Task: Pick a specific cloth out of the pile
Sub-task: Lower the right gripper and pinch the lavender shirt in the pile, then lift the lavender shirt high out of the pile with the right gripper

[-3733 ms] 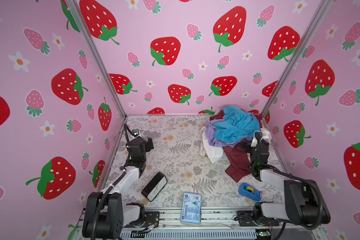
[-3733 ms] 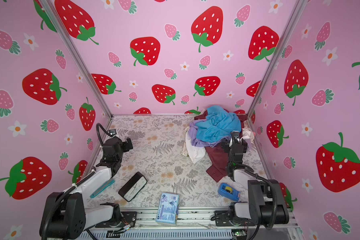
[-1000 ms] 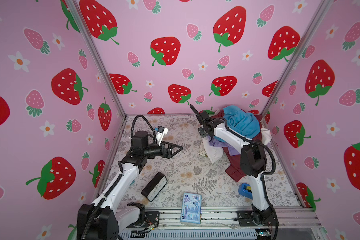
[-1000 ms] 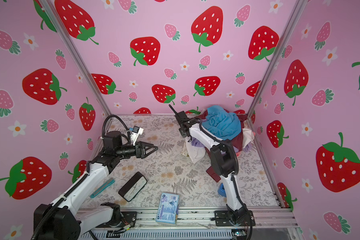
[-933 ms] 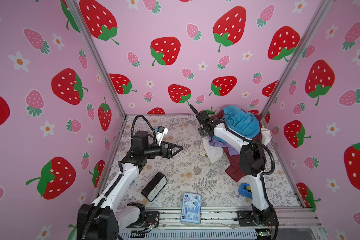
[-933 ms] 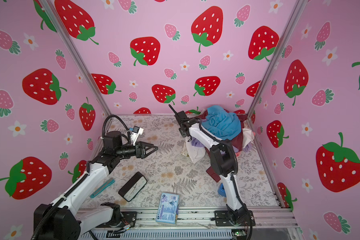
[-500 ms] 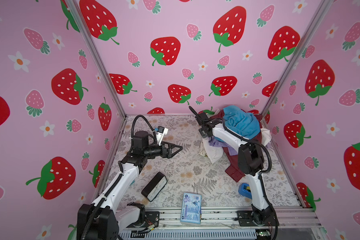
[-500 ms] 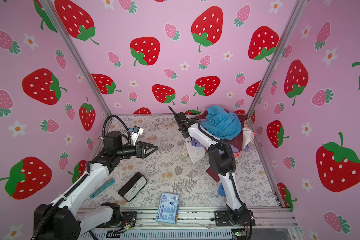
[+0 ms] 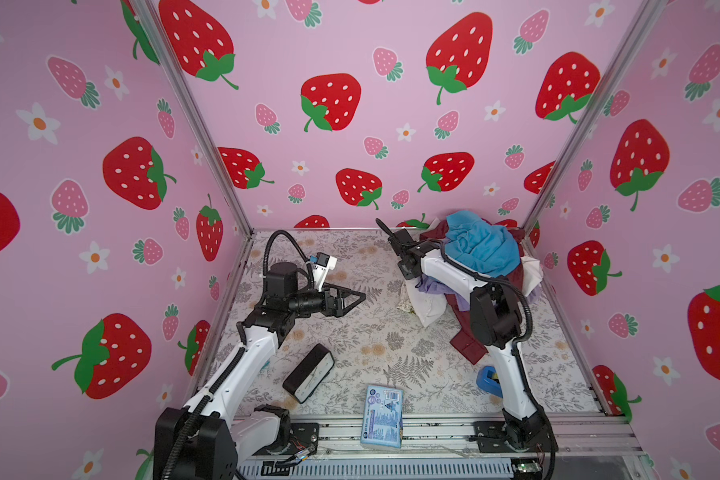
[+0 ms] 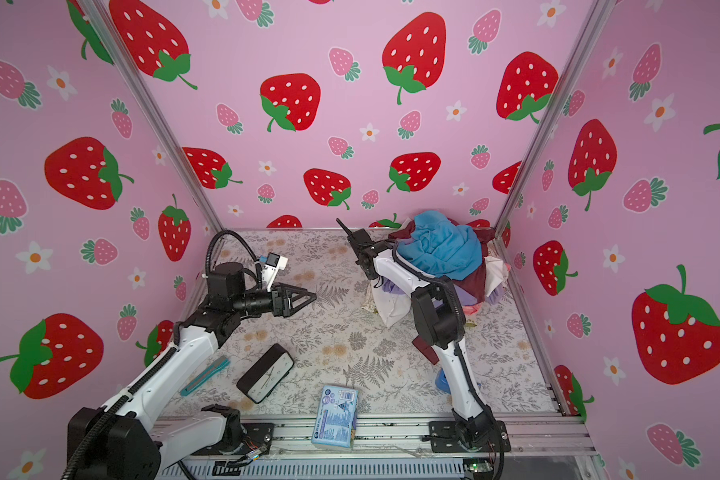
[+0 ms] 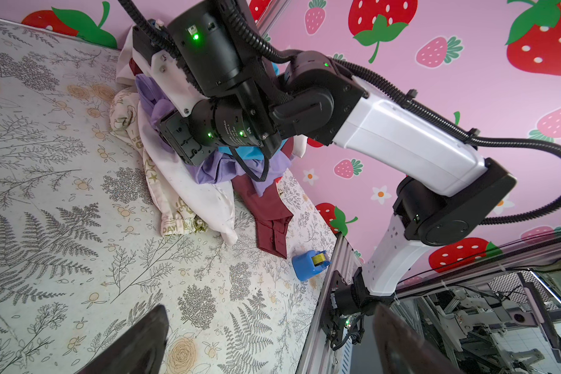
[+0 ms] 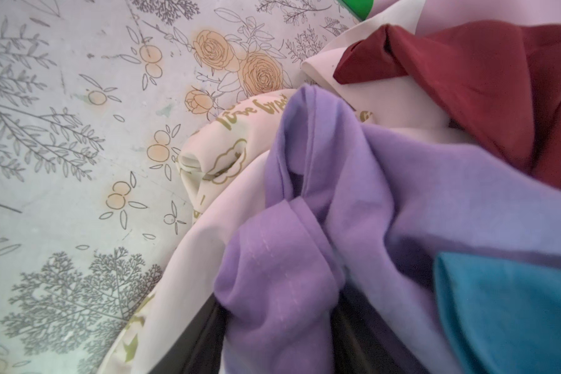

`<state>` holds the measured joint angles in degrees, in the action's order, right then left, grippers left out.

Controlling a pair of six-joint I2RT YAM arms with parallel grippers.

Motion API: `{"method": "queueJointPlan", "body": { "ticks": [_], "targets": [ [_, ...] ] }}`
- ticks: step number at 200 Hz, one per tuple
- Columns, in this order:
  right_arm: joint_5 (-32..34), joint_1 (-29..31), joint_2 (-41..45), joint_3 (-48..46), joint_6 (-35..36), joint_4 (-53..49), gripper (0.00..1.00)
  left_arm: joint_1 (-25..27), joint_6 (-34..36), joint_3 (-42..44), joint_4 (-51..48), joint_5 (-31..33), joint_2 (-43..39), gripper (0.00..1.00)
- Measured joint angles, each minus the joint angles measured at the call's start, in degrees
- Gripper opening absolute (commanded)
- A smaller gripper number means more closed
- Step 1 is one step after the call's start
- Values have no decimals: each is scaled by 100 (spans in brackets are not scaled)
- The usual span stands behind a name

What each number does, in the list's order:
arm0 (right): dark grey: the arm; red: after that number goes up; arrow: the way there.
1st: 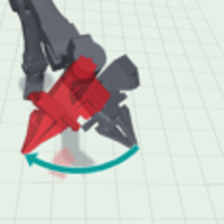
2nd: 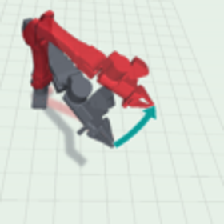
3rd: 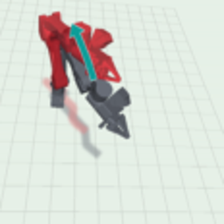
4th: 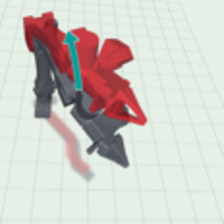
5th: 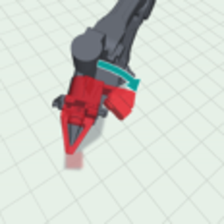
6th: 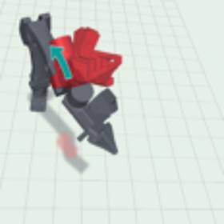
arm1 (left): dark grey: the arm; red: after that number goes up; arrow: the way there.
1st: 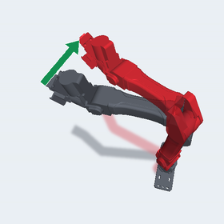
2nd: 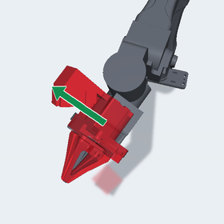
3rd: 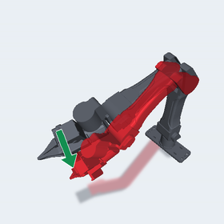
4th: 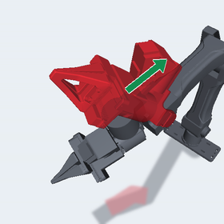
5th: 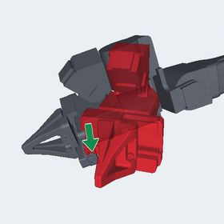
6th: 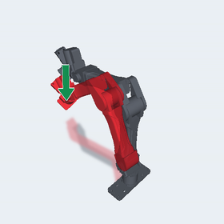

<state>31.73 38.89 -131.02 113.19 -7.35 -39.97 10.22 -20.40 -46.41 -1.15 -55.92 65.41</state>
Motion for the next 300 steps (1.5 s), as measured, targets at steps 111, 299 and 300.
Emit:
{"method": "queueJointPlan", "body": {
  "ticks": [111, 299, 300],
  "targets": [
    [319, -2, 190, -197, 15, 28, 0, 87, 83, 0, 2, -7, -2, 99],
    [-127, -411, 3161, -1604, 168, 1029, 0, 234, 179, 0, -11, -2, -144, 99],
    [-131, -413, 3169, -1606, 168, 1038, 0, 234, 181, 0, -11, -2, -144, 99]
  ]
}}
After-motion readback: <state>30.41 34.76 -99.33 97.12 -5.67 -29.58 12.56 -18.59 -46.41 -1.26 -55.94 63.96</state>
